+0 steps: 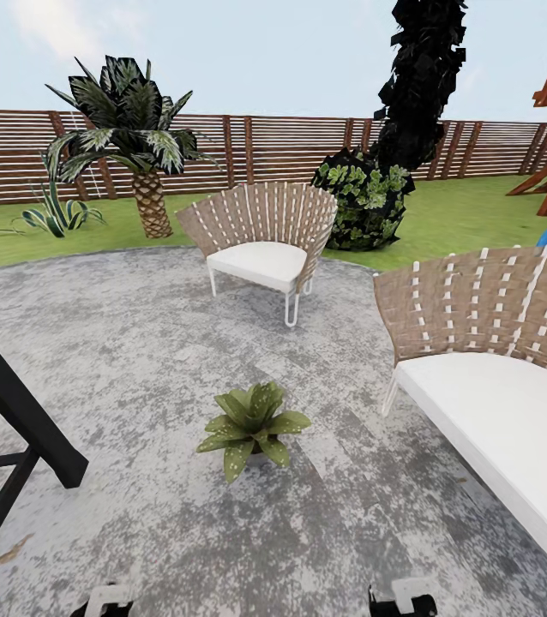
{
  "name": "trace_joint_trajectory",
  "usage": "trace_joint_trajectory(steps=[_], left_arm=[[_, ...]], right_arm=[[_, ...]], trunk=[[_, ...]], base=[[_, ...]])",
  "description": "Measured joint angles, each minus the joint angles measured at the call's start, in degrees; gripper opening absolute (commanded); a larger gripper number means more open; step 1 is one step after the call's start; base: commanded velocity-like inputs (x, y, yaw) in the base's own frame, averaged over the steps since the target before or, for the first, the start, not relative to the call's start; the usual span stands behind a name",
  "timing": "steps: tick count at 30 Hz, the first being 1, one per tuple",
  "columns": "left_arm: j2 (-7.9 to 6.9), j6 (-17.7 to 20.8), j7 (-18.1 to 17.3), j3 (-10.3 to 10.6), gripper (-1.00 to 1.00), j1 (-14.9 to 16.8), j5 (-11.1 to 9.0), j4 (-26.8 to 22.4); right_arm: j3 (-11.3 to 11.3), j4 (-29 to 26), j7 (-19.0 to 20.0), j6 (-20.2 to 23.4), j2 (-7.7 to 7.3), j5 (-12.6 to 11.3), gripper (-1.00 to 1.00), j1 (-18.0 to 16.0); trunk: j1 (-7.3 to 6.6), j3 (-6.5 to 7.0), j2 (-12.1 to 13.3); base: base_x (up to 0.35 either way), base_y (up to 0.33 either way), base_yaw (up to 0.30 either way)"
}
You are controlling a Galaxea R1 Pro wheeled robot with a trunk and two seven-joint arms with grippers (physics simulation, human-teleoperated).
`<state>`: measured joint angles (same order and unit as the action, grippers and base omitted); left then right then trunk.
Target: Pick up the pesticide atomizer in the garden and spray insectifuge to fully cover both potted plants in the garden.
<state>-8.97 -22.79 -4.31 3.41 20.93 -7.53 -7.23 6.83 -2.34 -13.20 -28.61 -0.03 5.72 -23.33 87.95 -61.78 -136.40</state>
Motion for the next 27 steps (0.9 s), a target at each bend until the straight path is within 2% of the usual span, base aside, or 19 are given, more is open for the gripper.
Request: trace_joint_trajectory(steps=[2, 5, 27], left_arm=[[0.06, -1.3, 0.2, 0.1, -1.00, -0.2, -1.2, 0.1], [0.11, -2.0, 0.2, 0.1, -1.00, -0.2, -1.6, 1.1], [0.11, -2.3, 0.1, 0.1, -1.00, -0.9, -1.7, 1.3]], right_arm=[[0.0, 0.3, 0.0, -0.5, 0.06, -0.2, 1.00, 0.2], [0.1, 0.4, 0.1, -0.7, 0.33, -0.3, 1.00, 0.2], [0.2, 0.8, 0.3, -0.4, 0.55, 0.0, 1.00, 0.3]], trunk=[[0.00, 0.00, 0.0], [0.00, 0.00, 0.0], [0.00, 0.00, 0.0]], base=[[0.000, 0.000, 0.000], [0.000, 0.000, 0.000], [0.000, 0.000, 0.000]])
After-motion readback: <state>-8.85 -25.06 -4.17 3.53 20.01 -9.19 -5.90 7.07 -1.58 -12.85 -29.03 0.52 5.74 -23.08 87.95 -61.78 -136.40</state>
